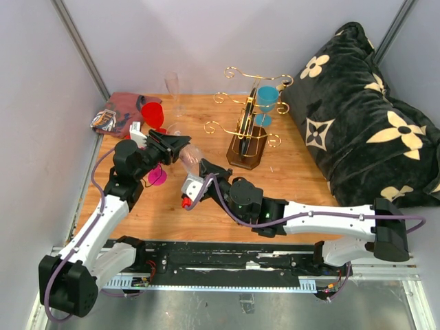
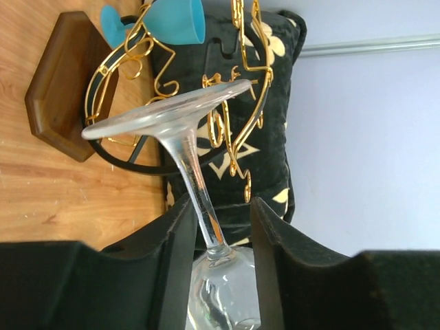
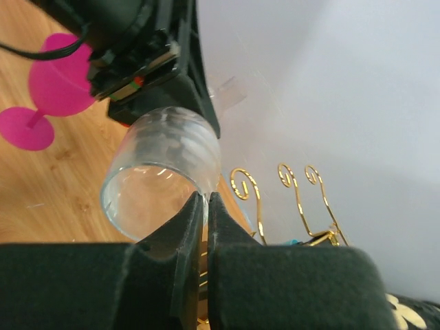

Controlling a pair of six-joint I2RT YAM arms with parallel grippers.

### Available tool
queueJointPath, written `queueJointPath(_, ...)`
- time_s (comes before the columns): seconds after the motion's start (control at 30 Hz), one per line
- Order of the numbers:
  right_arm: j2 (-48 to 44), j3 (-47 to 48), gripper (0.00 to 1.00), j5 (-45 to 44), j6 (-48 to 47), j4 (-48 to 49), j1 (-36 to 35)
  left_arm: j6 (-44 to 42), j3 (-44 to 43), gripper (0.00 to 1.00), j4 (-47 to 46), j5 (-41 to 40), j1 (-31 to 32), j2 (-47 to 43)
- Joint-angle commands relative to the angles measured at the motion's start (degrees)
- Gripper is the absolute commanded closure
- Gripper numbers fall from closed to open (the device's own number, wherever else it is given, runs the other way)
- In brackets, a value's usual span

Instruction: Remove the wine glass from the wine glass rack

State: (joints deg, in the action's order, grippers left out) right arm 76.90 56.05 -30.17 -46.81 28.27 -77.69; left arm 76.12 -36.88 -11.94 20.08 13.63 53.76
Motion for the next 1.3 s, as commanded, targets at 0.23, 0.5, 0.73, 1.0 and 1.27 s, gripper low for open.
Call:
queueJointPath(0.23,2.94,14.81,0.99,-3.11,10.76,-16.05,4.38,-7.96,-3.53,0.5,3.12,6.56,1.58,-3.92)
queueJointPath(0.5,4.89,25.04,0.99,3.53,22.2,-33.25,9.46,-12.38,-4.35,0.47,9.29,7.74,1.58,-4.6)
queueJointPath(0.73,5.19,25.96,0.99,10.17,26.31,-35.23,11.58,-10.41,-1.02,0.62,4.82,8.73,1.58,-4.74)
queueJointPath(1.0,4.67,25.01,0.99,11.58,26.33,-33.71,11.6,-8.42,0.06,0.77,0.04,9.17,1.66,-3.97)
queueJointPath(1.27,2.64,22.93,0.99,13.8,25.94,-31.48,11.56,-6.95,1.17,0.99,-2.8,10.08,1.83,-3.33)
